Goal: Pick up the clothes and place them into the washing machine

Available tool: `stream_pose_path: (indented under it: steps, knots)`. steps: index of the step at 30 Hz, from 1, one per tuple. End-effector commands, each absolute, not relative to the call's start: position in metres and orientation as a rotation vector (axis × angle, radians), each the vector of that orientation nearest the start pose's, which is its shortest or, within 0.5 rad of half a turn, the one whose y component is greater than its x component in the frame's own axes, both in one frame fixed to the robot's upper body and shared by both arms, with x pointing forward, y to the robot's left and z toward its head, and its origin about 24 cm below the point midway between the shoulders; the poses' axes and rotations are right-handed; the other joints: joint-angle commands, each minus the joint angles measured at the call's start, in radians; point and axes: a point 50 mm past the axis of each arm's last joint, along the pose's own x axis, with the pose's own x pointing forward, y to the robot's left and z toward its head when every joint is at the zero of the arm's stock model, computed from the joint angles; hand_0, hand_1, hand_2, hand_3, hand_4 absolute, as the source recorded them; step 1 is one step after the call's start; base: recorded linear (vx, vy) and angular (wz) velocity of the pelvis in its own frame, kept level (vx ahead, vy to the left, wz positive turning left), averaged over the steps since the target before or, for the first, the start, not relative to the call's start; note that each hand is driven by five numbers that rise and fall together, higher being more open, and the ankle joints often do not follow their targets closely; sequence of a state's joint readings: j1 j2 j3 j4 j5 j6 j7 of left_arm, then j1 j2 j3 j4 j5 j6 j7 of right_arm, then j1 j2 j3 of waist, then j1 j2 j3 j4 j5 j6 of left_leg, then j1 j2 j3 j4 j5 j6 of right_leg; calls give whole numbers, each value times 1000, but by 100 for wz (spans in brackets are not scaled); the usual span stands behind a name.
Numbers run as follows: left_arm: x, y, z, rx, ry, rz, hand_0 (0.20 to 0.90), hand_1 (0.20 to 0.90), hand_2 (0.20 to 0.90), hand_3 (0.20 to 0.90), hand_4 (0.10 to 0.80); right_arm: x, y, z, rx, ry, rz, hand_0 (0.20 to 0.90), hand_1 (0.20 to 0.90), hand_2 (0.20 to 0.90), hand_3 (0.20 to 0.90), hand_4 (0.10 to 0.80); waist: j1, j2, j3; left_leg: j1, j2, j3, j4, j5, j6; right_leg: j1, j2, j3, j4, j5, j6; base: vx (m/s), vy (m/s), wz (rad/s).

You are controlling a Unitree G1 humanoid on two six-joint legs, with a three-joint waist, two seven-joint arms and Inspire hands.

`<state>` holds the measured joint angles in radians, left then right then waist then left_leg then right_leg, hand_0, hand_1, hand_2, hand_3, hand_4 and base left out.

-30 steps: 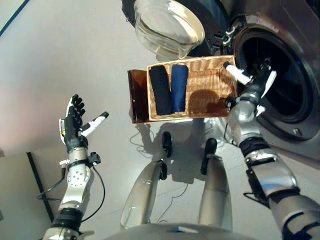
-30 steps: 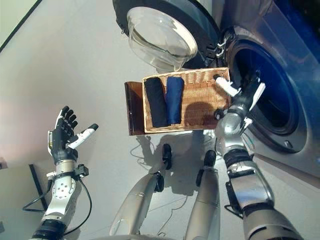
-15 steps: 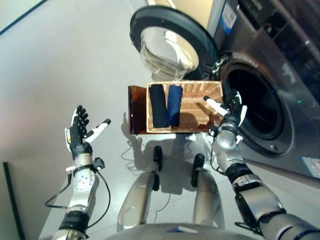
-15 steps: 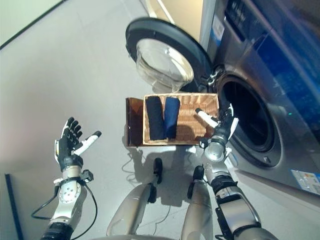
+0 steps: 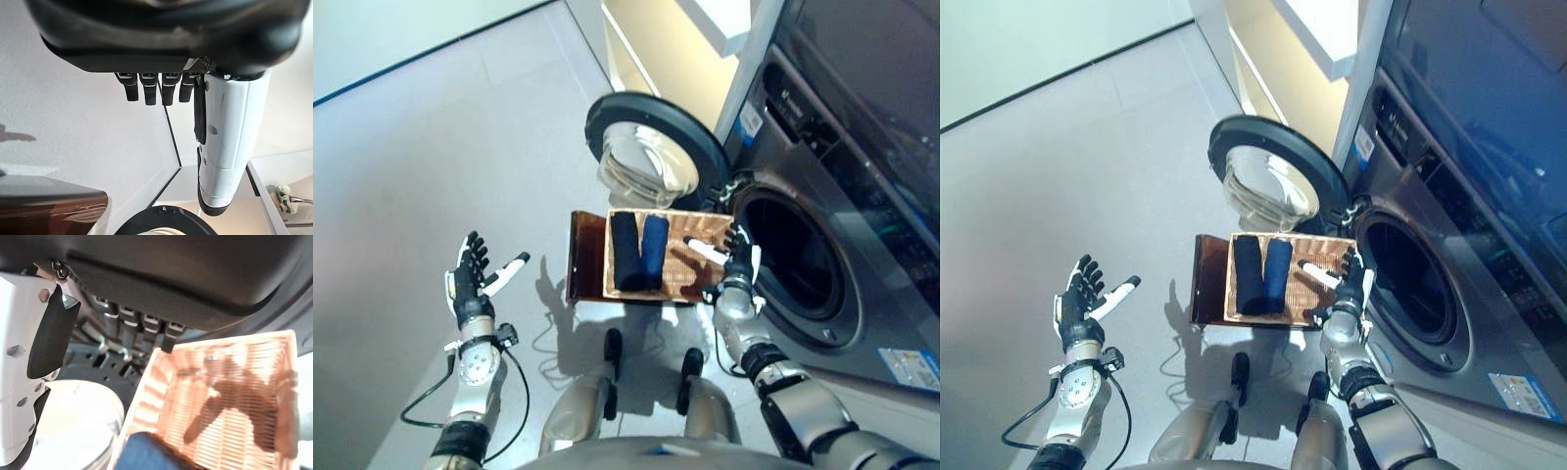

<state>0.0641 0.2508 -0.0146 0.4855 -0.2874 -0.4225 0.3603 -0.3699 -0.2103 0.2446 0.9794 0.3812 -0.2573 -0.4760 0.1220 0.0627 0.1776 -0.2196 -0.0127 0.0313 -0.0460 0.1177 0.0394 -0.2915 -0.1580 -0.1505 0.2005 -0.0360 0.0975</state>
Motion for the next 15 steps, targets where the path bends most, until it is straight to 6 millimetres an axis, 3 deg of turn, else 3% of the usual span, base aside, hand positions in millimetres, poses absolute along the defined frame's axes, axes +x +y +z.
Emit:
stream_pose_path:
  steps: [1,3,4,6,11,15]
  knots:
    - [217,260,-13,75,2,540,900,900,900,900,800,268,-196,-60,-127,390,-405,900,900,900,900,800,-12,-49,-94,22,-48,18,10,-83,-51,77,-49,1,-180,136,23,57,-10,-9]
    - [216,258,-15,77,11,536,900,900,900,900,800,261,-196,-66,-135,419,-397,900,900,900,900,800,-14,-54,-97,35,-45,21,10,-85,-47,88,-47,6,-176,134,24,81,-29,-11]
    - [214,259,-18,85,32,537,900,900,900,900,800,243,-196,-83,-153,497,-383,900,900,900,900,800,-18,-63,-115,59,-42,24,13,-93,-45,112,-44,12,-177,129,26,130,-42,-11]
    - [211,257,-25,85,70,534,900,900,900,900,800,228,-192,-97,-178,571,-356,900,900,900,900,800,-22,-70,-140,98,-36,31,12,-105,-45,144,-43,15,-180,120,28,155,-54,-9]
    - [203,258,-37,101,137,533,900,900,900,900,800,202,-193,-114,-213,662,-328,900,900,900,900,800,-32,-72,-200,184,-19,36,12,-127,-52,225,-35,8,-176,82,28,129,-73,-10]
    - [199,259,-41,105,165,532,900,900,900,900,800,193,-193,-121,-255,713,-292,900,900,900,900,800,-29,-70,-219,218,-7,31,6,-129,-59,266,-27,-1,-184,67,25,72,-83,0]
